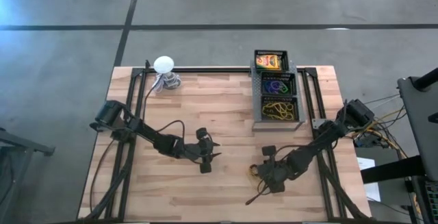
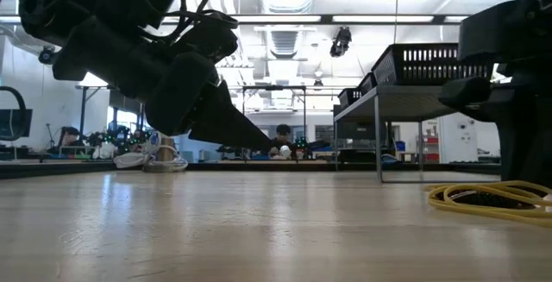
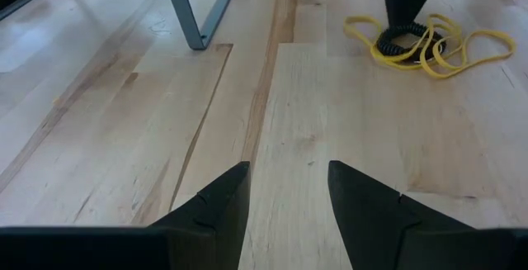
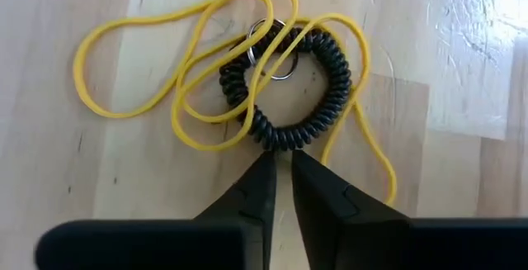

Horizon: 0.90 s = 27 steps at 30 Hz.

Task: Pick & Place Office Desk Supplies
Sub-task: Put the yellow rubber band into the bottom black bin on the shelf

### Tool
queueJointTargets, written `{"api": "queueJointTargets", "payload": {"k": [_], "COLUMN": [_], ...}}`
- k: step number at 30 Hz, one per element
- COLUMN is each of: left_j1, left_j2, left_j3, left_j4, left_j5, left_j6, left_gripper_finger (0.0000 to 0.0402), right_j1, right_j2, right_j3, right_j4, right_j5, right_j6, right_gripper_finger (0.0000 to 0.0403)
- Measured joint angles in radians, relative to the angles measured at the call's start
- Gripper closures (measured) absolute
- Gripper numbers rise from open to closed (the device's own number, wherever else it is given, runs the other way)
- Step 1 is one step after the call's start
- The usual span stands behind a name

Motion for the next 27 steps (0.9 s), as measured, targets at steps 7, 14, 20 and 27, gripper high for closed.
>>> {"api": "queueJointTargets", "payload": {"k": [7, 14, 20, 27], "left_j1": [0.000, 0.000, 0.001, 0.001], "left_j2": [0.000, 0.000, 0.000, 0.000], "left_j3": [0.000, 0.000, 0.000, 0.000], "left_j4": [0.000, 0.000, -0.001, -0.001], "left_j5": [0.000, 0.000, 0.000, 0.000], "left_j6": [0.001, 0.002, 0.002, 0.002], "left_gripper_finger": [0.0233, 0.0233, 0.0233, 0.0233], "right_j1": [-0.003, 0.064, 0.110, 0.095], "right_j2": [-0.051, -0.196, -0.286, -0.287], "right_j3": [0.045, 0.197, 0.262, 0.168], "right_j4": [-0.017, -0.158, -0.172, -0.151], "right_j5": [-0.072, 0.145, 0.374, 0.278], "right_j6": [0.011, -0.049, -0.083, 0.109], "right_gripper_finger": [0.0394, 0.0394, 0.0394, 0.0390]}}
